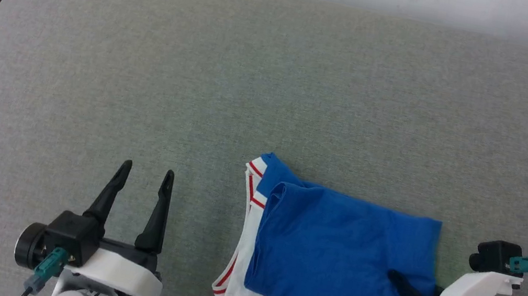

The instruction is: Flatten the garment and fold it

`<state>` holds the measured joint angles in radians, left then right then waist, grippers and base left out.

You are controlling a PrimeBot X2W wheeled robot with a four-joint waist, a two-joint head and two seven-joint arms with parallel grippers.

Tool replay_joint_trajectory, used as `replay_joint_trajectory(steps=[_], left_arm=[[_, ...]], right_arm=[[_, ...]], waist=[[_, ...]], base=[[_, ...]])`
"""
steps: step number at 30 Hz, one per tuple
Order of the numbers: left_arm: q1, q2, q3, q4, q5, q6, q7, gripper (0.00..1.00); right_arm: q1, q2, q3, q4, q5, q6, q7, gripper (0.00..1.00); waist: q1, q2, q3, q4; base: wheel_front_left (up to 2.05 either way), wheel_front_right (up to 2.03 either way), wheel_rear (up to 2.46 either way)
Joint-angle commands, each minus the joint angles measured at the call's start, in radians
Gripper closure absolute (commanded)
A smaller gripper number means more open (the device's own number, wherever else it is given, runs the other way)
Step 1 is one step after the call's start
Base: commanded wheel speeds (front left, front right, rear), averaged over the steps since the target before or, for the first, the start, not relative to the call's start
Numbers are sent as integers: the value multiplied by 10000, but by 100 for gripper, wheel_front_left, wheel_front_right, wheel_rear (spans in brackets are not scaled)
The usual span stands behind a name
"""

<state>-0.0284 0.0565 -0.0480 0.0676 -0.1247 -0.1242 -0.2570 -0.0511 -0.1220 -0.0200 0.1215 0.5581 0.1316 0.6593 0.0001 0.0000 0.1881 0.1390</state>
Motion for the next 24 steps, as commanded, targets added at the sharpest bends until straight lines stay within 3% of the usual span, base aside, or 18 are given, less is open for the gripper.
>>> replay_joint_trajectory(steps=[1,7,8,9,15,24], left_arm=[[-150,17,-9,29,-72,-65,-47,0],[-287,4,71,16,-35,-65,-47,0],[-300,1,60,32,-32,-65,-47,0],[-312,-3,44,45,-30,-65,-47,0],[-325,-21,-117,36,-58,-65,-47,0],[-298,-38,-662,-82,-49,-65,-47,0]], right_arm=[[-148,52,38,120,79,-9,44,0],[-413,81,858,1119,-209,-9,92,0],[-464,48,984,1251,-277,-9,-3,64],[-518,20,1084,1357,-315,-9,-129,100],[-1002,-531,1598,1394,-838,-9,-1012,100],[-2505,-2569,2961,238,-3099,-9,-954,100]], waist=[[-1,0,207,237],[-1,0,275,423],[-1,0,263,435],[-1,0,244,440],[-1,0,-22,136],[-1,0,83,-1532]], base=[[0,0,0],[0,0,0],[0,0,0],[0,0,0],[0,0,0],[0,0,0]])
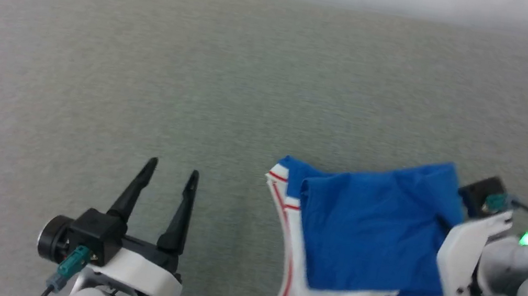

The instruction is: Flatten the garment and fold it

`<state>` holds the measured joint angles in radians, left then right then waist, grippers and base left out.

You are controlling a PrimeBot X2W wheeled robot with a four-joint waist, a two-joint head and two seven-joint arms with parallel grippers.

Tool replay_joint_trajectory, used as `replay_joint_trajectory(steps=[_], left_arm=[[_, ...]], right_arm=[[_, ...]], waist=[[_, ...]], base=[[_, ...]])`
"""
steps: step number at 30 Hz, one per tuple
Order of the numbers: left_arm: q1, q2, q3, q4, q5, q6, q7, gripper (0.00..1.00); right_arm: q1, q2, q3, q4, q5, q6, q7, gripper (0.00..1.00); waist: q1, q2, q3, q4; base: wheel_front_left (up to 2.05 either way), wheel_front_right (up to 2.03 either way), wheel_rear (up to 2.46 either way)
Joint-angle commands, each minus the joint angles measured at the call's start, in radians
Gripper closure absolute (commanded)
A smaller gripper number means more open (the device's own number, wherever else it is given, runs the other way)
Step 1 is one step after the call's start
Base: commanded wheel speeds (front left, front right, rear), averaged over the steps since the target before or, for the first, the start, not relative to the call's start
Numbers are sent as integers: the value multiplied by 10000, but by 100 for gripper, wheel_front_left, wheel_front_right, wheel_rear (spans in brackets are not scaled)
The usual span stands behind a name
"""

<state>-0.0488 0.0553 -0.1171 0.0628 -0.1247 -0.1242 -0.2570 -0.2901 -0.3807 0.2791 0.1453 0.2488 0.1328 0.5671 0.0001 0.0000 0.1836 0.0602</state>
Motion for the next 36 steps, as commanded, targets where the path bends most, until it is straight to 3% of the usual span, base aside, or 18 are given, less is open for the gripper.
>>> replay_joint_trajectory(steps=[1,9,15,18,22,28,36], left_arm=[[-153,-28,-77,-53,-45,-65,-47,0],[-1305,39,-937,-285,-47,-65,-47,0],[-2250,274,-1414,-718,-78,-65,-47,0],[-2538,370,-1550,-989,-211,-65,-47,0],[-2860,512,-1716,-1370,-464,-65,-47,0],[-3124,672,-1666,-1871,-600,-65,-47,0],[-3235,737,-1504,-1965,-637,-65,-47,0]], right_arm=[[-322,-228,77,-144,-122,-21,94,100],[-1765,-2663,521,-786,-377,-21,810,100],[-2139,-4258,21,-328,-433,-21,207,100],[-2102,-4747,-405,225,-421,-21,-280,100],[-2006,-4965,-1300,1093,-711,-21,-1057,100],[-1945,-4772,-2591,1838,-1477,-21,-2118,100],[-2035,-4384,-3780,2656,-2371,-21,-2499,100]], waist=[[-1,0,231,-975],[-1,0,1659,-2351],[-1,0,2839,-2544],[-1,0,3346,-2466],[-1,0,3941,-2203],[-1,0,4610,-1823],[-1,0,4864,-1574]], base=[[0,0,0],[0,0,0],[0,0,0],[0,0,0],[0,0,0],[0,0,0],[0,0,0]])
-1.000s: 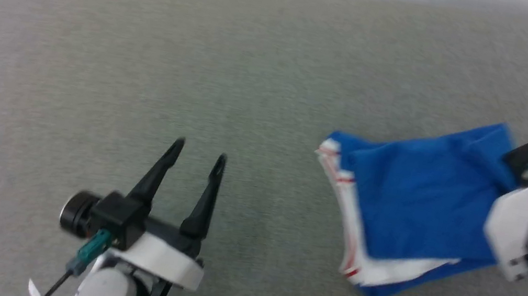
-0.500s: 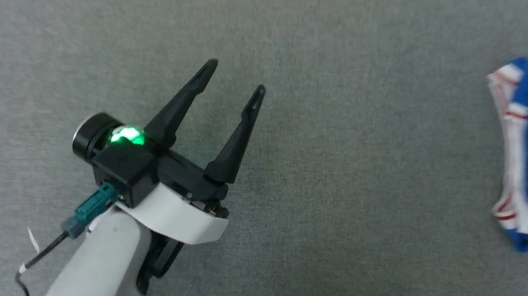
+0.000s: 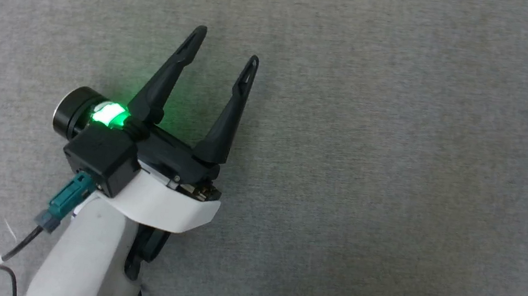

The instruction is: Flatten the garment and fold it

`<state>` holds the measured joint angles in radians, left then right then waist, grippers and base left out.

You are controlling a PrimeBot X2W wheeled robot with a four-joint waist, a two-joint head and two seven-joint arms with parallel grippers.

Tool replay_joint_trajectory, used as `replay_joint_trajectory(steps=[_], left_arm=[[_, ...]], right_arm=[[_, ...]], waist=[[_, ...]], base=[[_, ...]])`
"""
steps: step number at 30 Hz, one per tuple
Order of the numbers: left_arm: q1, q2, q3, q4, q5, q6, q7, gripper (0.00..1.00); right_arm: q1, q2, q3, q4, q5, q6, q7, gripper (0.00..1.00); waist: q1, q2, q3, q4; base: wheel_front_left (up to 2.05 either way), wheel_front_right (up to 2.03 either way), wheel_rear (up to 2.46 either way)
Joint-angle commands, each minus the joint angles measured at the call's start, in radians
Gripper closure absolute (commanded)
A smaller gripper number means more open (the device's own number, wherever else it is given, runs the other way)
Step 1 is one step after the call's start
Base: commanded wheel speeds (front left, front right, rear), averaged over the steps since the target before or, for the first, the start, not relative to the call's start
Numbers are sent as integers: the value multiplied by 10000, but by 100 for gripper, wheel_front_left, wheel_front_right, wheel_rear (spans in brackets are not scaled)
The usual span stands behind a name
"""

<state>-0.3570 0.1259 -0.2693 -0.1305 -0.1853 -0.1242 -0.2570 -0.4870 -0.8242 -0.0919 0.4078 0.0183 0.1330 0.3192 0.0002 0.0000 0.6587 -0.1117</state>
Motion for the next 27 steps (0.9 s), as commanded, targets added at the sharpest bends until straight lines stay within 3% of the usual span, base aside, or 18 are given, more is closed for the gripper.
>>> replay_joint_trajectory(steps=[1,2,10,16,27], left_arm=[[-155,27,26,-4,-36,-65,-47,0],[-151,18,41,35,-44,-65,-47,0],[243,-194,440,428,-186,-65,-47,0],[780,-374,979,596,-280,-65,-47,0],[2106,-624,2537,1215,70,194,-47,0]], right_arm=[[-82,130,-215,118,-150,-23,-17,100],[-82,199,-350,201,-269,-23,6,0],[-302,837,-1017,266,-873,-23,223,0],[-705,1222,-838,-221,-833,-23,-32,0],[-1107,2888,-435,-1609,-201,-23,-2473,0]], waist=[[-2,0,86,154],[-2,0,29,155],[-2,0,-1333,-4],[-2,0,-2604,-67],[-2,0,-4864,270]], base=[[0,0,0],[0,0,0],[0,0,0],[0,0,0],[0,0,0]])
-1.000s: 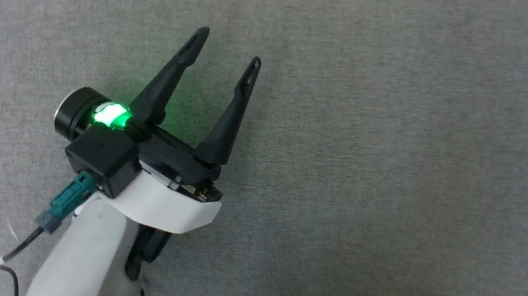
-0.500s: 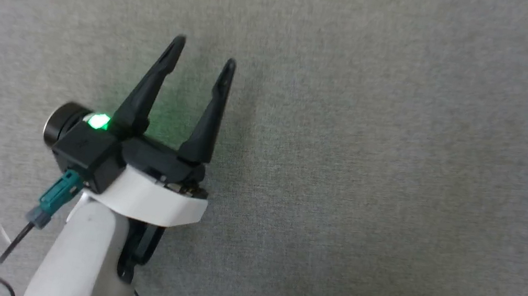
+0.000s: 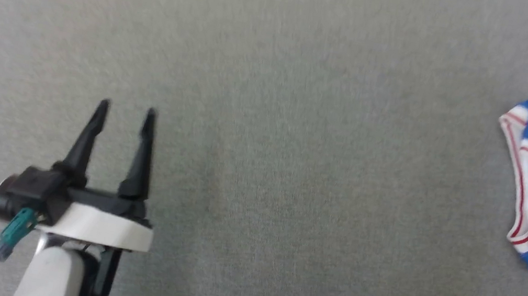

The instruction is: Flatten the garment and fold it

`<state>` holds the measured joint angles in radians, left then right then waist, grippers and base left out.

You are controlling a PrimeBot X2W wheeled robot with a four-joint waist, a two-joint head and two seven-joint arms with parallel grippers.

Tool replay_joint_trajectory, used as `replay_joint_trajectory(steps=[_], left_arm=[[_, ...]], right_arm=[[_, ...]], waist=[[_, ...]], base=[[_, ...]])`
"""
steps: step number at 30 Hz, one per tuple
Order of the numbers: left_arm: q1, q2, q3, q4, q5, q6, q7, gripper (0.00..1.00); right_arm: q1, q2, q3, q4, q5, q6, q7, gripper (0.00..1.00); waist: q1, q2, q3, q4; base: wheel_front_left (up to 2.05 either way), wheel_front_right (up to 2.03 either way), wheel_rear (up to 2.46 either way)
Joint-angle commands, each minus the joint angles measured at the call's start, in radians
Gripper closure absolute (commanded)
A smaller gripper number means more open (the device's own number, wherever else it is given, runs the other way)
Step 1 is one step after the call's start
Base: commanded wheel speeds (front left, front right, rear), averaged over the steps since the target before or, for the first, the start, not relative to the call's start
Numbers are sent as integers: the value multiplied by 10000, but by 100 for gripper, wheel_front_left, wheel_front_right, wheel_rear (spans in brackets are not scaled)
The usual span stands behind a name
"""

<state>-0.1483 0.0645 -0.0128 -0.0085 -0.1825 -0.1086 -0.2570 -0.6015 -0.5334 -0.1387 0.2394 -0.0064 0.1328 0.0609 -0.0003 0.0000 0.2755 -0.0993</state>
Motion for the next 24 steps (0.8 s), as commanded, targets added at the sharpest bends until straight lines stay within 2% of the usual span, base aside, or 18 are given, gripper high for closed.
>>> replay_joint_trajectory(steps=[1,2,7,12,19,24], left_arm=[[191,-44,202,107,63,159,-47,0],[191,-44,202,107,63,159,-47,0],[524,-93,596,343,125,345,-47,0],[848,-117,567,486,344,425,-47,0],[1380,-134,496,561,476,559,-47,0],[1747,-138,446,599,685,662,-47,0]], right_arm=[[263,489,3,-174,141,-21,-316,0],[263,489,3,-174,141,-21,-316,0],[1013,1694,69,-859,552,-21,-1323,0],[2160,2707,69,-1429,708,-21,-2179,0],[3935,3933,113,-1823,969,-21,-2624,0],[5074,4472,174,-1882,1002,-21,-2836,0]], waist=[[3,0,-1277,248],[3,0,-1277,248],[3,0,-1725,462],[3,0,-2041,744],[3,0,-2447,1053],[3,0,-2652,1185]], base=[[0,0,0],[0,0,0],[0,0,0],[0,0,0],[0,0,0],[0,0,0]])
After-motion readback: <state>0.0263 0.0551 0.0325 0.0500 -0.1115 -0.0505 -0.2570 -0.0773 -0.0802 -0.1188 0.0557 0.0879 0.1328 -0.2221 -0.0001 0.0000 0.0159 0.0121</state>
